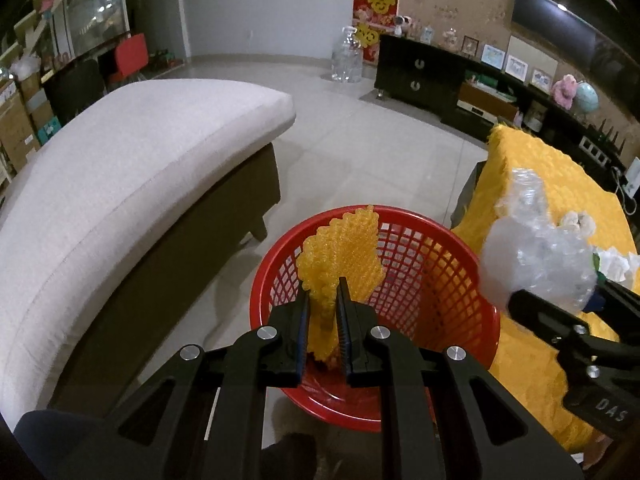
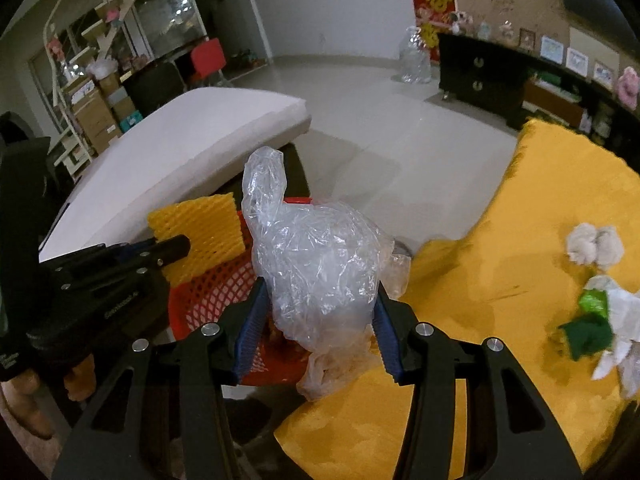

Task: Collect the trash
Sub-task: 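Carry both items over the red wastebasket and open both tools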

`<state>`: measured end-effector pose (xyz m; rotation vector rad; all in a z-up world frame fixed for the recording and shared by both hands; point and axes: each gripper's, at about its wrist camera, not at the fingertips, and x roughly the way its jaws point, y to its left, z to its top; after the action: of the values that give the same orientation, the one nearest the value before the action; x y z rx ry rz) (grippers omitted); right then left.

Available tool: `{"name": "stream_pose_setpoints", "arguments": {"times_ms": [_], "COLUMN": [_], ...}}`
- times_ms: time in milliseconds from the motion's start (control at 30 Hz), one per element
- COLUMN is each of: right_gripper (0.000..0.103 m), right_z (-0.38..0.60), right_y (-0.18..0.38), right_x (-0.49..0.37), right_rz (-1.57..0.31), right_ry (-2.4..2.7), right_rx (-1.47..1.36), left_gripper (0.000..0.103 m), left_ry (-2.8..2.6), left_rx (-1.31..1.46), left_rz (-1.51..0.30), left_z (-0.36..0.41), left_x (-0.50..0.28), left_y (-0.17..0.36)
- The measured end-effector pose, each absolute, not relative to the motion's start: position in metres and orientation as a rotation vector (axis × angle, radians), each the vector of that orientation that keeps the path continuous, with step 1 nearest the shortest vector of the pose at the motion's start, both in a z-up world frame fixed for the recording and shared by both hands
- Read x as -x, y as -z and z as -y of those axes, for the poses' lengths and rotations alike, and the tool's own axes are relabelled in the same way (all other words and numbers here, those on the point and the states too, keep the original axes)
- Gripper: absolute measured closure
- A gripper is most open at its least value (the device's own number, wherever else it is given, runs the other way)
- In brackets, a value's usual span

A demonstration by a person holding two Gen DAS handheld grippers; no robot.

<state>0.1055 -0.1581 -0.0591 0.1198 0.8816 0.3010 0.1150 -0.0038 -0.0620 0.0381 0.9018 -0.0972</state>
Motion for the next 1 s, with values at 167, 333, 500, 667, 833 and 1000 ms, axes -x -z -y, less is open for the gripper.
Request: {"name": "stream_pose_setpoints", "arguments": {"times_ms": [167,333,500,667,833,1000], "right_gripper": [0.046,0.036,0.034,0.034,0.032,0.028], "right_z": [0.146,0.141,0.148,0.166,0.183,0.206], "right_y": [0.067,0.070,0.071,0.064,0.051,0.037], "right_x": [-0.110,-0.108,-0.105,-0.096,-0.081,-0.060], "right_rz": [-0.899,-0.901,-0.895,-0.869,-0.819,-0.773], "right_ry": [-0.328,-0.337,-0.315,-0.282,-0.234,-0.165], "right_rx": [-0.123,-0.115,-0.131,-0.147,-0.145,-0.137], "left_gripper": [0.081,0.056,0.040,0.031,0.025,0.023], "left_ry": [0.098,0.094,0.090,0.091,0.102,0.139], "left_rx": [-0.015,-0.003,0.015,0.019,0.025,0.021], "left_rz": [-0.913,-0.892,-0.859,-0.823,-0.777,-0.755], "left_z": [-0.002,-0.002,-0.004,-0.001,0.002,0.011], "left_x": [-0.117,-0.116,-0.113,-0.110,-0.103,-0.099], "left_y": [0.063,0.058,0.050,0.042,0.034,0.028]}}
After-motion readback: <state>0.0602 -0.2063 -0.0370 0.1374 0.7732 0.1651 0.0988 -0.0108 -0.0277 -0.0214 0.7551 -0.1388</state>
